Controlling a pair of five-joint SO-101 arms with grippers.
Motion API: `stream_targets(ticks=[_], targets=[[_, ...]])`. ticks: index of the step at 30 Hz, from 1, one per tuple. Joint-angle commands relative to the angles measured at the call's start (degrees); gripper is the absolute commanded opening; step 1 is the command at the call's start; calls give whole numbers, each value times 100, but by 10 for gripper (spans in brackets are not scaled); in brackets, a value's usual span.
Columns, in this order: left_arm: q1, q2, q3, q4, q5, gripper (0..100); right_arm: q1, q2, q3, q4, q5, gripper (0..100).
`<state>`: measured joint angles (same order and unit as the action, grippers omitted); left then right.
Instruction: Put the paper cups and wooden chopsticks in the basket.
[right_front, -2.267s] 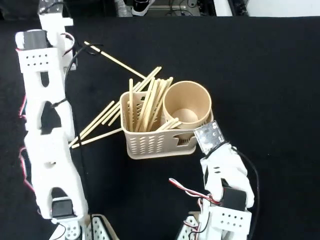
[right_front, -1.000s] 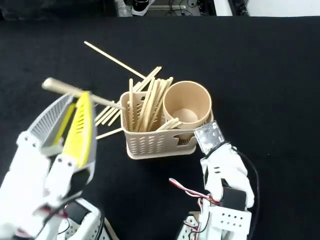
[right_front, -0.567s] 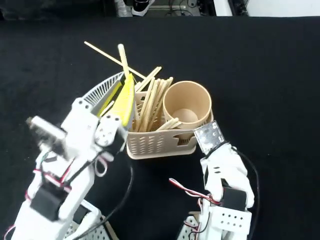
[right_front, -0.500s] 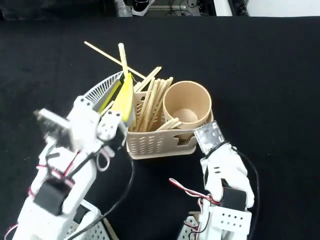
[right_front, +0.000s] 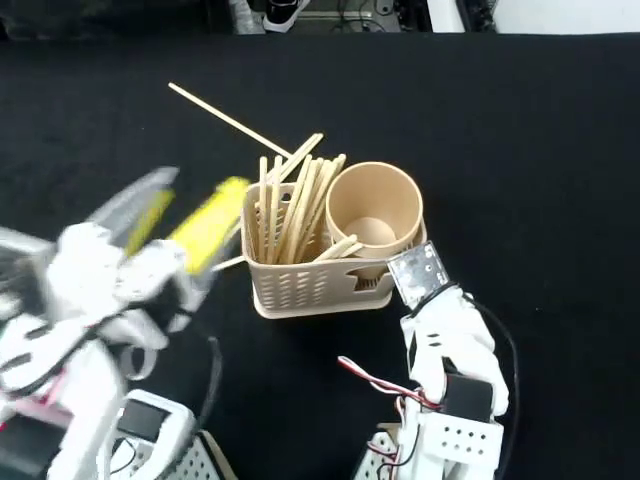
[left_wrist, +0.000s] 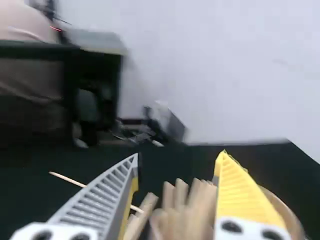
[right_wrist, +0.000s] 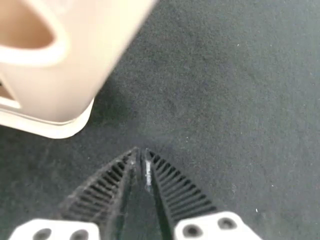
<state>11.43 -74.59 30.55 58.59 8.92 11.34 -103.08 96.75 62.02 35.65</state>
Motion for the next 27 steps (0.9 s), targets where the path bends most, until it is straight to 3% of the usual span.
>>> stream_targets(ticks=[1, 14, 27], targets=[[-1719, 1187, -629, 325, -492, 242, -26, -251, -13, 9, 44, 12], [-2009, 5538, -901, 325, -2303, 241, -26, -251, -13, 9, 35, 12], [-1666, 8589, -1490, -712, -2356, 237, -26, -251, -13, 9, 35, 12]])
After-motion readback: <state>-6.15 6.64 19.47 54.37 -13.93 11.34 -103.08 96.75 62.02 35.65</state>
